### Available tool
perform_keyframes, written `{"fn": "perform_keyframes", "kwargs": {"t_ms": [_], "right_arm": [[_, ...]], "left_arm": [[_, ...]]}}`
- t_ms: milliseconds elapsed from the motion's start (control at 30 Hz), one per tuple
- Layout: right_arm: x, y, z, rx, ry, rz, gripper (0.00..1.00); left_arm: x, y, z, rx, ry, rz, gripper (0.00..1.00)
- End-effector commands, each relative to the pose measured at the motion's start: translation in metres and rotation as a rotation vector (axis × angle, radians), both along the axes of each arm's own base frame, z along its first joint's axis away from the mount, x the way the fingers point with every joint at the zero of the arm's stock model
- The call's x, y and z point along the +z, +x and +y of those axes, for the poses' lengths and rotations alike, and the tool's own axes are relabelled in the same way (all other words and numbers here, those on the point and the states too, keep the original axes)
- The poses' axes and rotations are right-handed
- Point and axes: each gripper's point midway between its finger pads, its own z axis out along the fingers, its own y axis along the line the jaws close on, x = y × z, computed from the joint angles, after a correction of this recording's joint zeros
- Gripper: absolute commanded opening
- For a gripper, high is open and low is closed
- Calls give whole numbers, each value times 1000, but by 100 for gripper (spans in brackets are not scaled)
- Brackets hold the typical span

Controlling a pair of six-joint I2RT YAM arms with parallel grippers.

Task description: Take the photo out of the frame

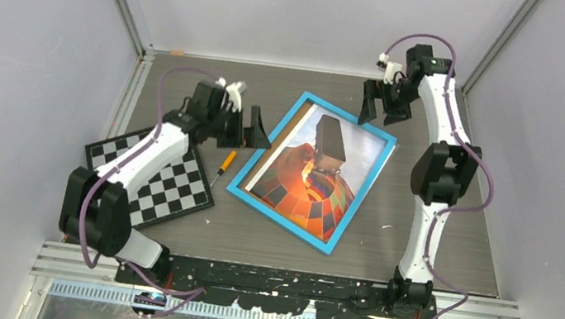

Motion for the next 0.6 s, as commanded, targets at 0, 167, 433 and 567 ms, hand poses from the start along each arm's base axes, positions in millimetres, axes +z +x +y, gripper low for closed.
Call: {"fn": "perform_keyframes", "kwargs": {"t_ms": [0,167,433,567], "right_arm": [[-11,68,3,-91,-2,-132,100],[-27,111,5,-120,5,-243,100],[-67,133,12,-101,8,-260,100],[-87,134,13,-83,10,-254,100]], "left_arm": [[-23,-29,-3,86,-118,87,100],[-52,-64,8,143,-125,182,100],[-104,-113,15,167,-90,330,100],[-112,-111,11,188,-103,349,100]]}}
